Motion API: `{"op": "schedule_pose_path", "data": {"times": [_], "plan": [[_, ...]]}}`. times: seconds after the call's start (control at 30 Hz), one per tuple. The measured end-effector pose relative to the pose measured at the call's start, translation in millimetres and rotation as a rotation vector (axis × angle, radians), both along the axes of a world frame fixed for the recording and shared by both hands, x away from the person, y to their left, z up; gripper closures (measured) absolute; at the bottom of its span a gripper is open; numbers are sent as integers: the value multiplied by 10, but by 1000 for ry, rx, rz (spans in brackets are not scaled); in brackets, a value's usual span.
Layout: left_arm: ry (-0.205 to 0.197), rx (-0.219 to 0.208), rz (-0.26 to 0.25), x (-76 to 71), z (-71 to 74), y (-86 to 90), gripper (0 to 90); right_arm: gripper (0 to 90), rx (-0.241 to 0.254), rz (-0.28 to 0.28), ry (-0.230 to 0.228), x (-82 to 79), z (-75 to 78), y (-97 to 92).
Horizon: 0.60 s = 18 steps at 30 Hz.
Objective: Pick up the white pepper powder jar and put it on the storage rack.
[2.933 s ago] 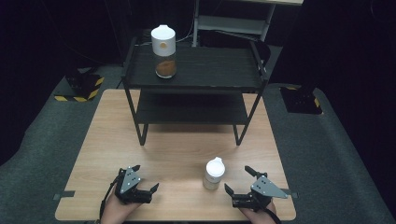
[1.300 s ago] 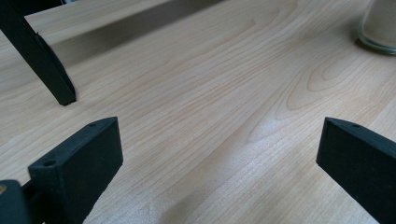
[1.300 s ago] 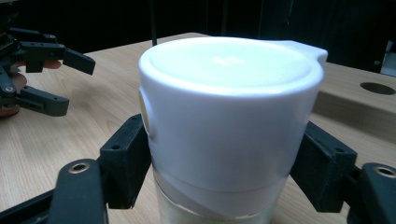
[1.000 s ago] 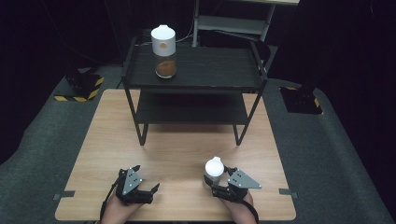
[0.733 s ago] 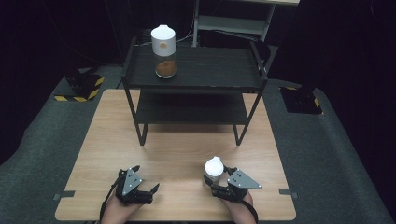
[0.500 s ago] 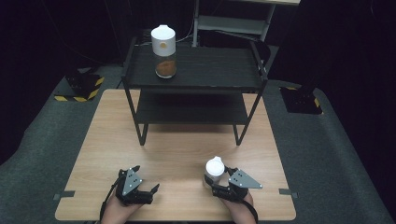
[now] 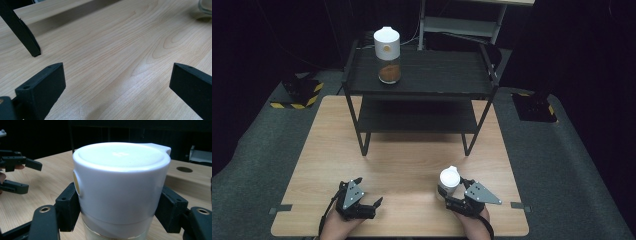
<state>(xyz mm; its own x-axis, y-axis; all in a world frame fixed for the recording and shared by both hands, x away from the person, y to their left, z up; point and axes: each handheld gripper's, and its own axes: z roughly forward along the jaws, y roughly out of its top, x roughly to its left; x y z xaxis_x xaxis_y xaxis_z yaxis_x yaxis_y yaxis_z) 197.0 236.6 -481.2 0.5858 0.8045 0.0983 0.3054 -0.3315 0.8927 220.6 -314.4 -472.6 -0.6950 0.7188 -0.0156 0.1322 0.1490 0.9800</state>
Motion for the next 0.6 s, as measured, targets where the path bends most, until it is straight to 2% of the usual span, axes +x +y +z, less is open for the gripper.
{"op": "schedule_pose_path", "data": {"times": [0.13, 0.4, 0.6], "plan": [[2, -4, -4, 6, 0, 12, 6, 301, -4, -21, -20, -52, 89, -51], [8, -3, -4, 17, 7, 10, 7, 301, -13, -49, -29, -70, 239, -122], [15, -13, -10, 16, 6, 32, 6, 300, -13, -73, -47, -68, 419, -131]]}}
